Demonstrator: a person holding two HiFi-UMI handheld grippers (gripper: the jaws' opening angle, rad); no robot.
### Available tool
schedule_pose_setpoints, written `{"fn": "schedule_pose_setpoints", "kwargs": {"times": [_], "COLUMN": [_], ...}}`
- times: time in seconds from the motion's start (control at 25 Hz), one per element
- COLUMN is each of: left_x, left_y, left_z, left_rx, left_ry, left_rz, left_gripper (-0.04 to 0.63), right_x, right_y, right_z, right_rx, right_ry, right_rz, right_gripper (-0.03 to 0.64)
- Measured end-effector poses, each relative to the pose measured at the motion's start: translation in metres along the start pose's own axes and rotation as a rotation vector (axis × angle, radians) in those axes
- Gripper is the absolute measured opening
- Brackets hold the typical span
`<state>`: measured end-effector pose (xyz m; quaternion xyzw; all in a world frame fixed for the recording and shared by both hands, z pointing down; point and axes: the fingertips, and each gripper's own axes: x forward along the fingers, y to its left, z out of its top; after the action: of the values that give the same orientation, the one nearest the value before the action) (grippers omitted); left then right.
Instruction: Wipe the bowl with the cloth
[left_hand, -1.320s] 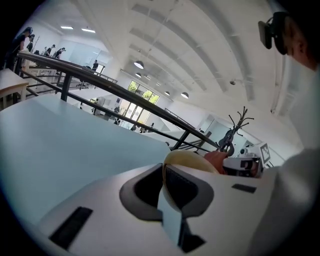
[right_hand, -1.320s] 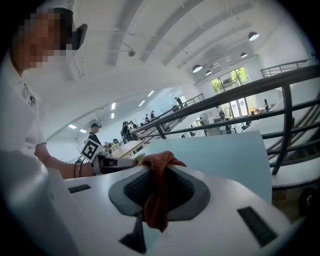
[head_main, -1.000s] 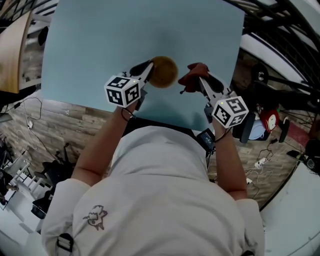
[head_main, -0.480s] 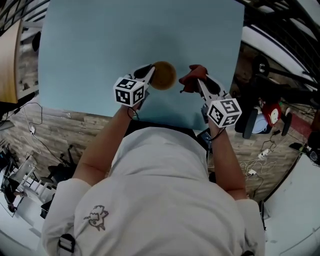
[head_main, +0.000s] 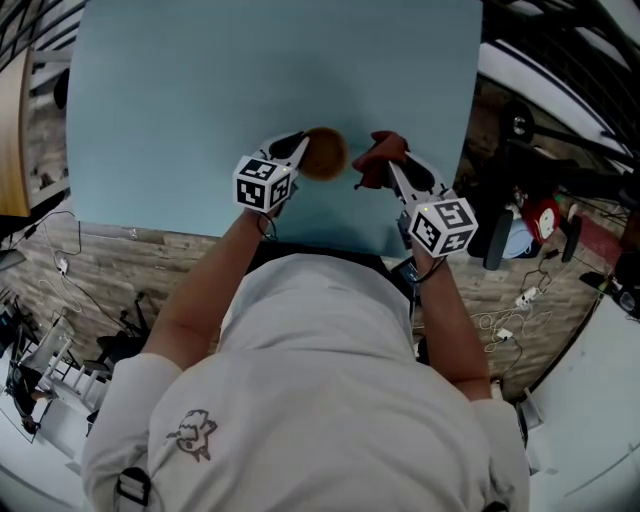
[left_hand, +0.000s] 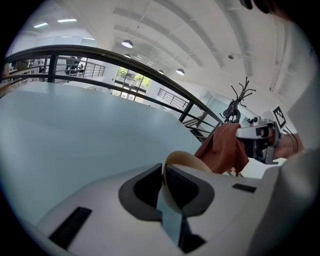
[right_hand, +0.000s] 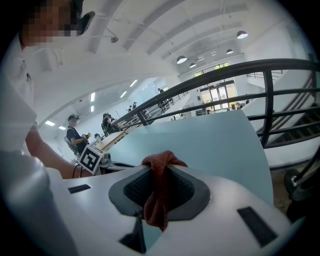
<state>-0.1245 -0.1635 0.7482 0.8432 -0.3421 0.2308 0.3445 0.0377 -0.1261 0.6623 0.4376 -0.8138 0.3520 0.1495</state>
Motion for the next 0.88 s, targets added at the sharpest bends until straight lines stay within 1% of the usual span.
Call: {"fn": "schedule_pose_setpoints", "kwargs": {"times": [0.16, 0.24, 0.28, 0.32, 0.36, 0.4, 0.48, 0.68, 0.8, 0.88], "left_x": [0.002, 0.001, 0.001, 0.001, 0.002, 0.001, -0.001, -0.018, -0.033, -0.049], "left_y": [-0.001, -0.001, -0.001, -0.001, -0.001, 0.0, 0.001, -0.005, -0.014, -0.023], "left_z": [-0.004, -0.006, -0.006, -0.006, -0.006, -0.006, -0.005, 0.008, 0.018, 0.026], "left_rx": [-0.004, -0.017, -0.026, -0.035, -0.04, -0.041, -0.037, -0.011, -0.007, 0.013], "left_ry": [-0.009, -0.029, -0.044, -0.057, -0.066, -0.071, -0.079, -0.121, -0.155, -0.181], "left_rz": [-0.004, -0.01, -0.016, -0.023, -0.025, -0.021, -0.009, 0.007, 0.001, 0.0], "left_gripper": [0.039, 0.056, 0.087, 0.155, 0.2, 0.232, 0.257, 0.259, 0.254, 0.209], "right_x": [-0.003, -0.004, -0.005, -0.006, -0.007, -0.009, -0.012, -0.022, -0.028, -0.033], "right_y": [0.0, 0.001, 0.002, 0.002, 0.002, 0.003, 0.003, 0.008, 0.012, 0.018], "right_z": [-0.002, -0.004, -0.005, -0.005, -0.004, -0.004, -0.005, 0.0, 0.007, 0.012], "right_rx": [-0.001, -0.005, -0.007, -0.009, -0.01, -0.012, -0.017, -0.039, -0.061, -0.082], "right_ry": [-0.001, 0.002, 0.003, 0.003, 0.002, 0.0, -0.004, -0.018, -0.036, -0.047], "right_rz": [0.0, 0.001, 0.0, -0.001, -0.003, -0.003, -0.004, 0.005, 0.023, 0.044], "right_gripper": [0.074, 0.074, 0.074, 0.074, 0.074, 0.074, 0.074, 0.074, 0.074, 0.074]}}
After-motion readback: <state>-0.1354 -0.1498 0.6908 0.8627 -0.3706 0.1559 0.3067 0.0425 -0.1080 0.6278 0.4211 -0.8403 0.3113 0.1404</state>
